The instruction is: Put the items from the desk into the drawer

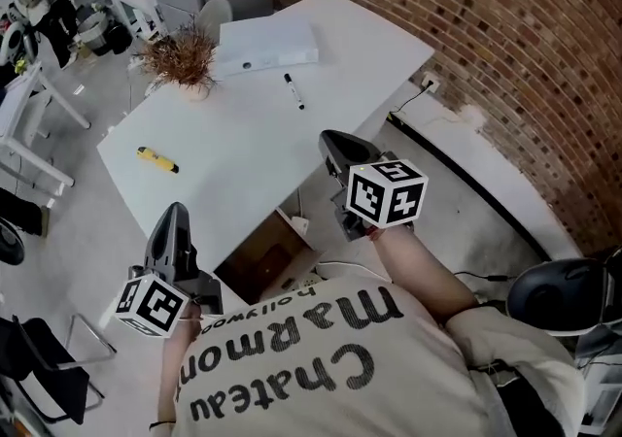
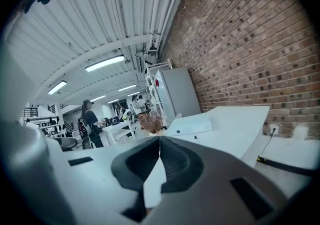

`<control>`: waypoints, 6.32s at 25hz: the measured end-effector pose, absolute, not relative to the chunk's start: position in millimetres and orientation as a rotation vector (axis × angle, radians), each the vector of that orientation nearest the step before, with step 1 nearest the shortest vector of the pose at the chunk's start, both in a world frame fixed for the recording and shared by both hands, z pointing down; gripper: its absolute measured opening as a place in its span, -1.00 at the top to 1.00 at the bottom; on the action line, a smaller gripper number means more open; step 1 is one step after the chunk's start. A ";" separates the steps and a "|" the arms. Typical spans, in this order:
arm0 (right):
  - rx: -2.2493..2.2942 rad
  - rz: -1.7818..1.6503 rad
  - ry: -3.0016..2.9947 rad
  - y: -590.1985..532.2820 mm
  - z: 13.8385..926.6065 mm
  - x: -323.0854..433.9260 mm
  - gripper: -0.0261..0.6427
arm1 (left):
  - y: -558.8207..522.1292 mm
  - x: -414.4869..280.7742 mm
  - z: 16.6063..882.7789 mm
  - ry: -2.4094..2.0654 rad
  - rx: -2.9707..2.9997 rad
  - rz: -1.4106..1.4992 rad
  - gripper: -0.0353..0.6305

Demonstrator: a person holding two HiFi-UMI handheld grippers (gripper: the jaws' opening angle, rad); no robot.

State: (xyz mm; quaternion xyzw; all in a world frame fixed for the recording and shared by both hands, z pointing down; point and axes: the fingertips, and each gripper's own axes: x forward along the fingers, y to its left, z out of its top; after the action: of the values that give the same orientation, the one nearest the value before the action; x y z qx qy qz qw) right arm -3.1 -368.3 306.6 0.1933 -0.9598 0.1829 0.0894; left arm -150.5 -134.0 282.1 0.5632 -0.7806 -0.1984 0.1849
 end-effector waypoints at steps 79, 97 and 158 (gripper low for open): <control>0.775 0.867 -2.243 -277.8 496.8 37.9 0.69 | 10.8 -161.6 359.8 -2.101 1.404 -0.625 0.89; 0.656 0.953 -2.124 -97.4 546.8 54.9 0.69 | 121.8 -126.1 402.1 -1.989 1.389 -0.524 0.89; -0.968 -0.661 -1.403 -82.1 856.5 -22.6 0.68 | 210.8 -130.2 557.1 -2.316 0.181 -0.545 0.89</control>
State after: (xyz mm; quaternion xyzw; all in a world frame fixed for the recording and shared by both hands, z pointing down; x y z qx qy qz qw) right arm -22.6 -82.1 856.5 -0.4194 -0.6078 -0.2865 0.6104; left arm -130.2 210.8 557.1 0.0706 -0.9022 -0.2122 0.3687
